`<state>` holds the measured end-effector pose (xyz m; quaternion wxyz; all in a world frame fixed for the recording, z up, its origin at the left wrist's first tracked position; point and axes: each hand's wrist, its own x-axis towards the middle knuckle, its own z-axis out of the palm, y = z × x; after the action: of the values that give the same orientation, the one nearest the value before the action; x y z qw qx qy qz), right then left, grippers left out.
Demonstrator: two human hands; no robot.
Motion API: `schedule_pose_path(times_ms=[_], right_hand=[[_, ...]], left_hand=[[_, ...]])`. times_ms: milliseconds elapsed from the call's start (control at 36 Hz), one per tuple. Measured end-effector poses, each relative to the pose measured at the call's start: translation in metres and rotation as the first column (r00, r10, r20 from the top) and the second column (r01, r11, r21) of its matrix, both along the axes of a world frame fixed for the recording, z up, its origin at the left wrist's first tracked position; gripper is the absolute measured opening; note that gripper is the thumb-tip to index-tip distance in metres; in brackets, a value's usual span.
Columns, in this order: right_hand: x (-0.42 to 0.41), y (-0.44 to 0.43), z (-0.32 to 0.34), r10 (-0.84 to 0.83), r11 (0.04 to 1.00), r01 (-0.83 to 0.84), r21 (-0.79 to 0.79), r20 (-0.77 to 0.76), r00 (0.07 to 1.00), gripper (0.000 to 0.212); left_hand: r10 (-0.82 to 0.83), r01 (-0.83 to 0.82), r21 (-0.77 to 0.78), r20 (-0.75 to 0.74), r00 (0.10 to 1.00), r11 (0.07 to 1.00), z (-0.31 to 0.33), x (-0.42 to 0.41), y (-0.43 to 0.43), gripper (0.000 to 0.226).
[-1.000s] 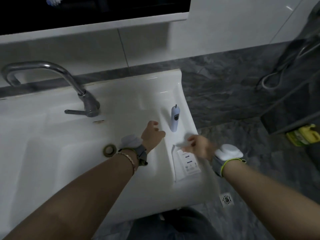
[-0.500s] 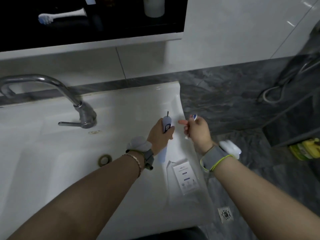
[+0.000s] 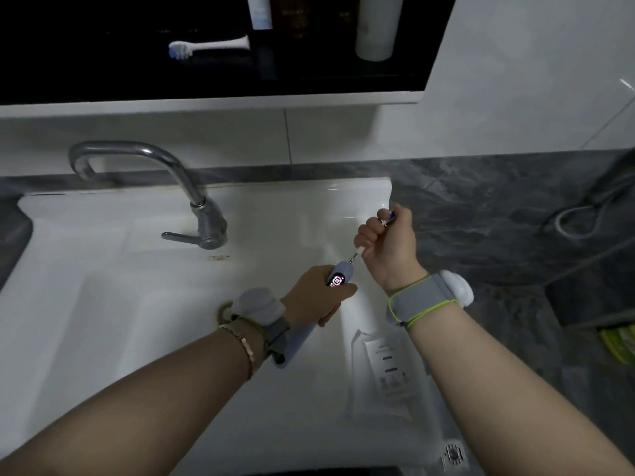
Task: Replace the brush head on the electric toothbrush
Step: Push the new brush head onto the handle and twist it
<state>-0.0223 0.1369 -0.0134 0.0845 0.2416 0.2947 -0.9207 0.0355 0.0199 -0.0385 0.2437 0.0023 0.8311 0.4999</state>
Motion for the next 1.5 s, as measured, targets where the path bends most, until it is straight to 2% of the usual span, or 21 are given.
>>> schedule_pose_path(times_ms=[83,222,389,472,528,639,694,778,889,944,1000,1083,1111,1167,1194,1250,1306,1361,1417,1444,1500], right_hand=[[0.002,-0.004,-0.001,0.007,1.0,-0.007,-0.011,0.027,1.0,0.037],[0.006,-0.014,0.006,-0.01,0.996,0.007,0.089,0.029,1.0,0.036],[0.008,-0.026,0.016,-0.079,0.972,0.072,0.222,0.021,0.997,0.037],[0.014,-0.031,0.012,-0.128,0.966,0.114,0.233,0.047,0.991,0.035],[0.019,-0.034,0.009,-0.155,0.962,0.137,0.234,0.062,0.986,0.034],[0.027,-0.036,0.004,-0.163,0.973,0.15,0.175,0.063,0.985,0.034],[0.028,-0.033,0.002,-0.109,0.989,0.101,0.104,0.077,0.991,0.034],[0.029,-0.025,0.001,0.005,0.999,-0.002,-0.036,0.08,0.997,0.029],[0.024,-0.032,0.01,0.066,0.996,-0.063,-0.058,0.044,0.997,0.043],[0.023,-0.037,0.017,0.045,0.999,-0.044,-0.013,0.054,0.998,0.058],[0.025,-0.043,0.022,-0.008,0.998,0.003,0.063,0.077,0.997,0.06],[0.031,-0.047,0.026,-0.122,0.984,0.102,0.149,0.129,0.984,0.042],[0.031,-0.049,0.027,-0.147,0.977,0.123,0.175,0.131,0.98,0.039],[0.032,-0.055,0.03,-0.166,0.963,0.137,0.231,0.112,0.98,0.039],[0.032,-0.057,0.031,-0.166,0.958,0.137,0.254,0.095,0.982,0.04],[0.032,-0.061,0.032,-0.134,0.954,0.112,0.279,0.06,0.989,0.042],[0.033,-0.064,0.03,-0.077,0.958,0.066,0.278,0.031,0.997,0.048],[0.035,-0.064,0.028,-0.006,0.966,0.001,0.259,0.02,1.0,0.059],[0.037,-0.065,0.026,0.049,0.968,-0.054,0.246,0.027,0.998,0.063],[0.038,-0.065,0.025,0.053,0.967,-0.061,0.246,0.038,0.998,0.061],[0.04,-0.066,0.023,0.007,0.964,-0.026,0.265,0.073,0.997,0.05]], left_hand=[[0.017,-0.017,-0.006,-0.013,1.0,1.0,0.003,0.003,-0.004,0.042],[-0.013,0.012,-0.034,-0.048,0.999,0.999,0.011,0.009,-0.008,0.049],[0.067,-0.07,-0.033,-0.083,0.994,0.997,0.014,0.006,-0.007,0.029],[-0.012,-0.019,-0.153,-0.199,0.98,0.988,0.014,0.007,-0.008,0.036],[-0.089,0.019,-0.254,-0.267,0.96,0.967,0.011,0.008,-0.01,0.028],[-0.153,0.032,-0.362,-0.31,0.938,0.932,0.003,0.011,-0.015,0.025],[-0.13,0.064,-0.293,-0.213,0.968,0.954,0.009,0.008,-0.02,0.024],[-0.094,0.101,-0.06,0.109,0.99,0.993,0.024,-0.001,-0.03,0.033],[-0.133,0.069,0.153,0.467,0.874,0.986,0.032,-0.004,-0.044,0.048],[-0.135,0.05,0.18,0.497,0.857,0.982,0.032,-0.003,-0.041,0.048],[-0.065,0.025,0.11,0.381,0.922,0.994,0.031,0.002,-0.037,0.045],[-0.02,0.026,-0.103,0.057,0.998,0.994,0.026,0.008,-0.033,0.038],[-0.066,0.051,-0.186,-0.076,0.995,0.981,0.022,0.01,-0.033,0.033],[-0.211,0.084,-0.389,-0.295,0.932,0.917,0.017,0.012,-0.031,0.021],[-0.237,0.072,-0.427,-0.349,0.907,0.902,0.015,0.012,-0.031,0.02],[-0.163,0.023,-0.351,-0.373,0.913,0.936,0.008,0.014,-0.03,0.031],[-0.038,-0.012,-0.176,-0.275,0.961,0.984,0.004,0.014,-0.032,0.04],[0.047,-0.049,0.065,0.031,0.998,0.997,0.002,0.015,-0.037,0.048],[-0.066,-0.013,0.237,0.323,0.944,0.971,0.002,0.016,-0.042,0.05],[-0.132,0.016,0.289,0.39,0.911,0.957,0.001,0.016,-0.044,0.049],[-0.158,0.037,0.289,0.407,0.9,0.957,0.001,0.017,-0.046,0.048]])
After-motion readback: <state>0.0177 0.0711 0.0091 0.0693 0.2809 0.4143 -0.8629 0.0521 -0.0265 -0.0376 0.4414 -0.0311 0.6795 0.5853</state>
